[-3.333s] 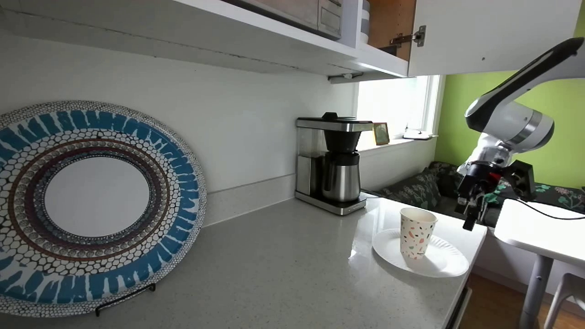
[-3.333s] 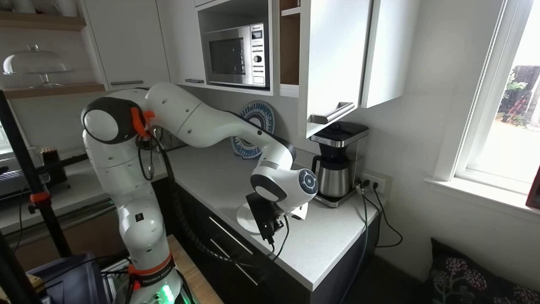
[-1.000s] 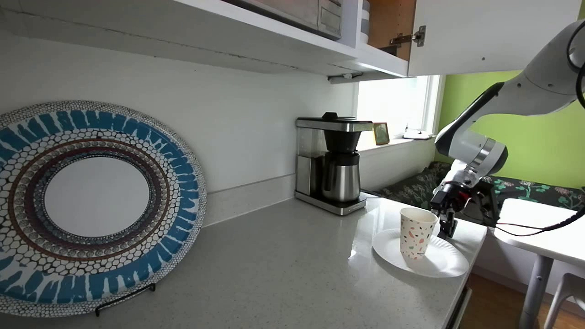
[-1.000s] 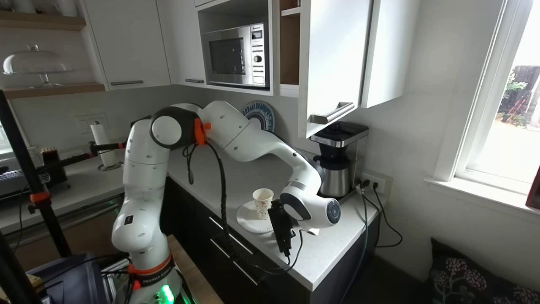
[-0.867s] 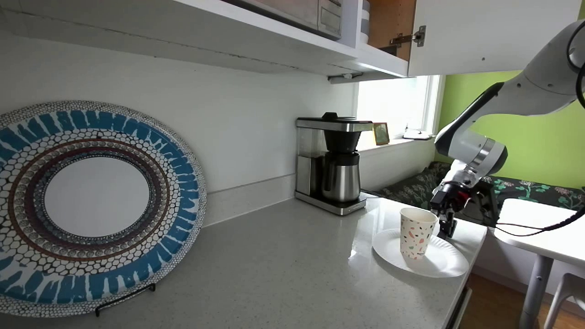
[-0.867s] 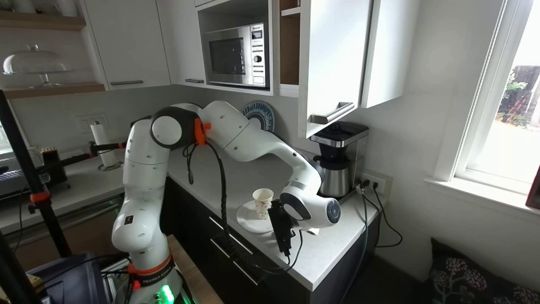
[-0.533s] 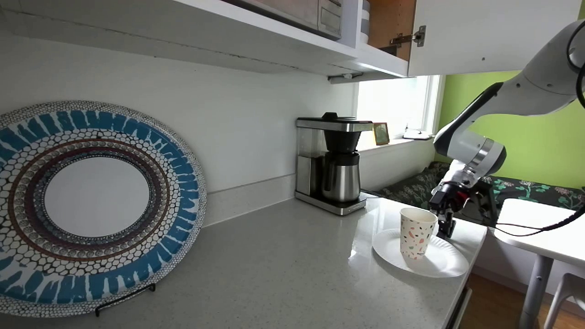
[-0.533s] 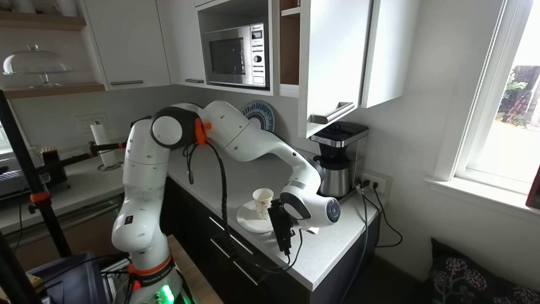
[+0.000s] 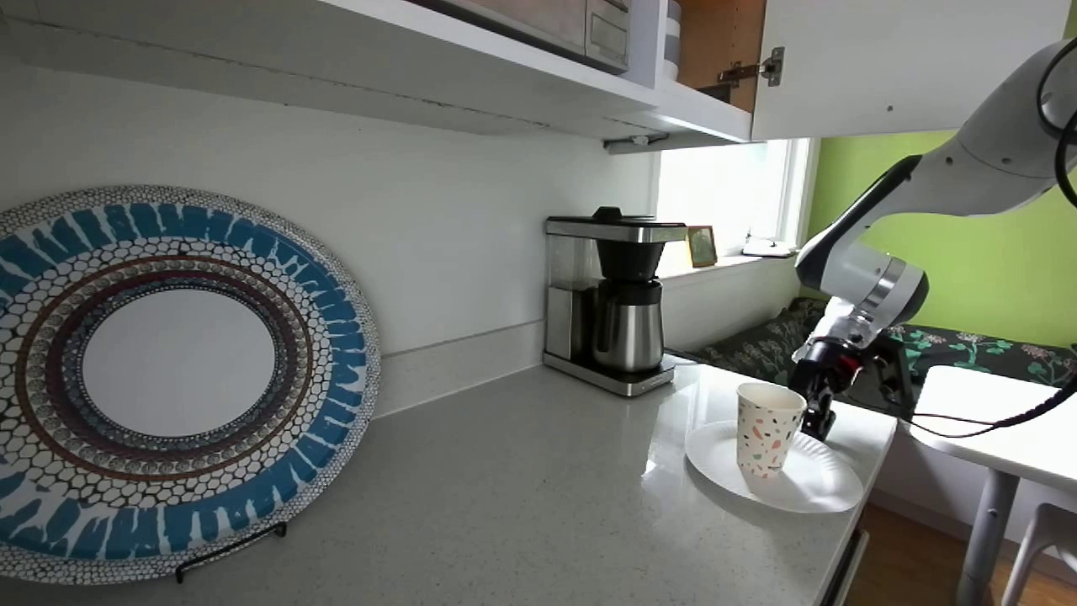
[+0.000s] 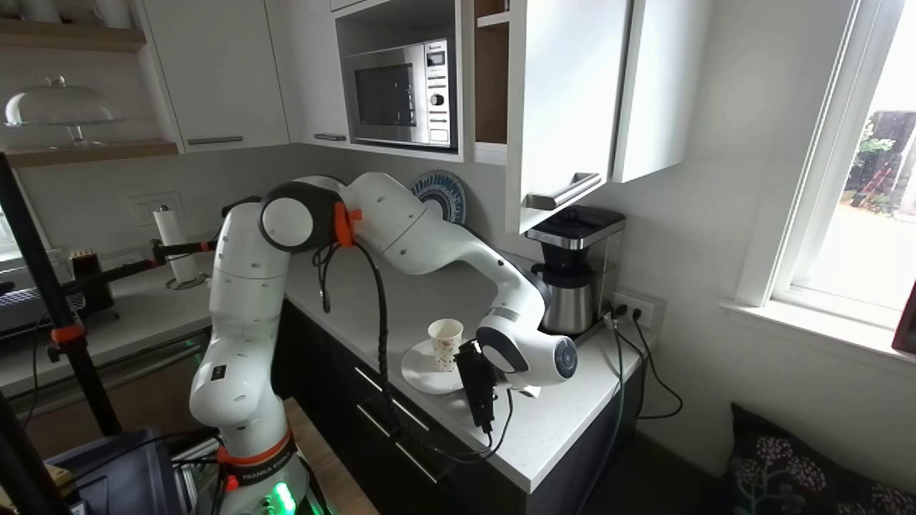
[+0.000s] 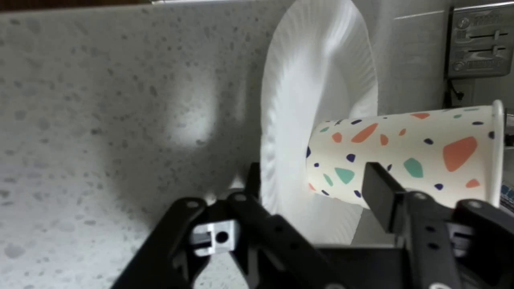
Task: Pick up the paper towel with a cup on top and put it in the bottom right shelf of the top wall cabinet
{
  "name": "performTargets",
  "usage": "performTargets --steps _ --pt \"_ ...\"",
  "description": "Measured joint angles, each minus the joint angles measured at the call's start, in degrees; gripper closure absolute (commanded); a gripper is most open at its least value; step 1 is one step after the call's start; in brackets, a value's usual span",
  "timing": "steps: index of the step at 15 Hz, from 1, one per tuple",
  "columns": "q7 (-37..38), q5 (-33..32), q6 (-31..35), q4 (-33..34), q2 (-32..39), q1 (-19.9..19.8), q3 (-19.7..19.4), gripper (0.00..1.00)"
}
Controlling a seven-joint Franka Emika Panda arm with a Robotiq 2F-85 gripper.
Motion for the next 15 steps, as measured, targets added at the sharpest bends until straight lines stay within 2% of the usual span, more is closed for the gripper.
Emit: performTargets --steps 1,5,7,8,9,10,12,14,15 --pt "0.0 0.0 0.0 0.03 0.23 0.0 0.01 0.47" --pt "0.0 0.03 -0.3 0.45 0.85 -0.05 0.02 0.51" --pt "0.0 0.03 -0.48 0.66 1.11 -0.1 0.02 0.57" --pt "0.0 0.03 -0.56 0.76 1.25 -0.13 0.02 0.71" --pt "0.0 0.03 -0.63 0.85 1.36 -0.17 0.02 0.75" --pt "0.0 0.03 -0.66 0.92 1.49 -0.22 0.02 0.73" --pt "0.0 0.04 -0.74 1.06 1.78 -0.28 0.02 0.87" --pt "0.0 0.04 -0.74 1.06 2.22 -0.31 0.03 0.93" --pt "0.0 0.04 -0.74 1.06 2.43 -0.33 0.03 0.9"
